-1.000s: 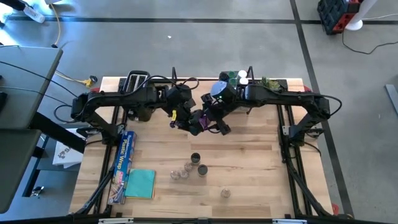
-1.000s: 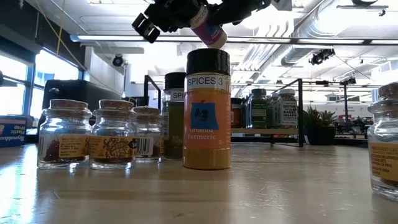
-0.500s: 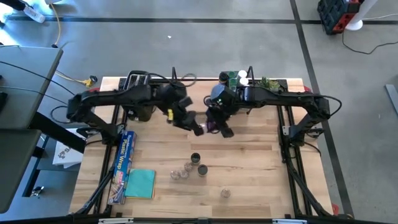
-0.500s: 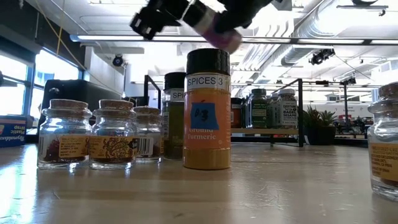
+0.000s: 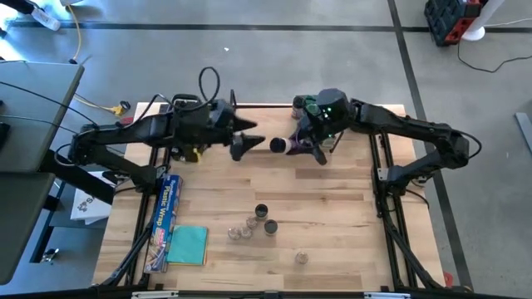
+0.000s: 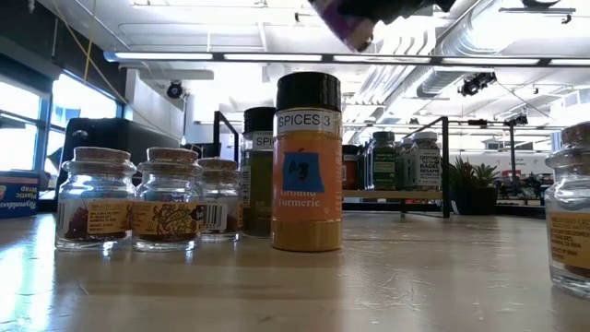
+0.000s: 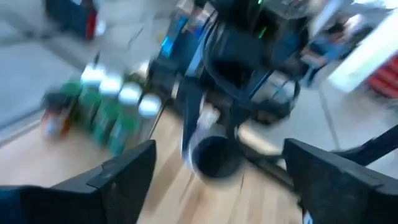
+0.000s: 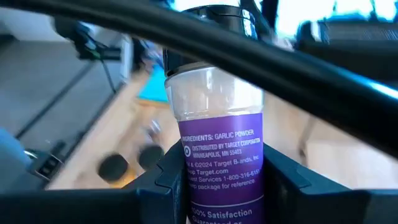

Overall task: Shelf spices
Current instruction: Put the black seasoning bottle on the shelf and align it with the other black seasoning bottles

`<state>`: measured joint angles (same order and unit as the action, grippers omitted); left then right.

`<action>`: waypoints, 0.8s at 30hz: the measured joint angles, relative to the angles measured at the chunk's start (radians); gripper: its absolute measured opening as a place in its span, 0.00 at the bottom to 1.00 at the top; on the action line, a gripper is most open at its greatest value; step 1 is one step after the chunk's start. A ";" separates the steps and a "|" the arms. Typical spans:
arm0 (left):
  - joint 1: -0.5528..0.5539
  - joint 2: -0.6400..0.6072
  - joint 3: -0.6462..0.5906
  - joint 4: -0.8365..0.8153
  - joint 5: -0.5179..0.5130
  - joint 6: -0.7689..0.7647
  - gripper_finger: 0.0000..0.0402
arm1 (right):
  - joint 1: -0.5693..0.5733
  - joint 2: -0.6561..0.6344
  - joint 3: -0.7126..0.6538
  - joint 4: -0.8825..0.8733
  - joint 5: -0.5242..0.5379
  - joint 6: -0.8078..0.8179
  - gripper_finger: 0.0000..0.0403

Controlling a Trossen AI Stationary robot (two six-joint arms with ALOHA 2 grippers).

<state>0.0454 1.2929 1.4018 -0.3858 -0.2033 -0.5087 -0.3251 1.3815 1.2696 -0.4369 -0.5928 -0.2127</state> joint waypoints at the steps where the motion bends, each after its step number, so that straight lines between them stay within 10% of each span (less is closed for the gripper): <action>1: 0.006 0.012 0.000 0.037 0.007 0.022 0.86 | 0.006 -0.001 -0.003 0.036 -0.008 0.022 0.32; 14: -0.016 0.102 0.087 0.077 -0.036 0.364 0.86 | 0.023 -0.001 -0.004 0.243 0.000 0.223 0.34; 24: -0.011 0.148 0.084 0.095 0.035 0.330 0.86 | 0.022 -0.001 -0.004 0.295 0.021 0.266 0.34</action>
<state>0.0341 1.4404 1.4857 -0.2910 -0.1686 -0.1792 -0.3031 1.3808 1.2659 -0.1419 -0.5720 0.0536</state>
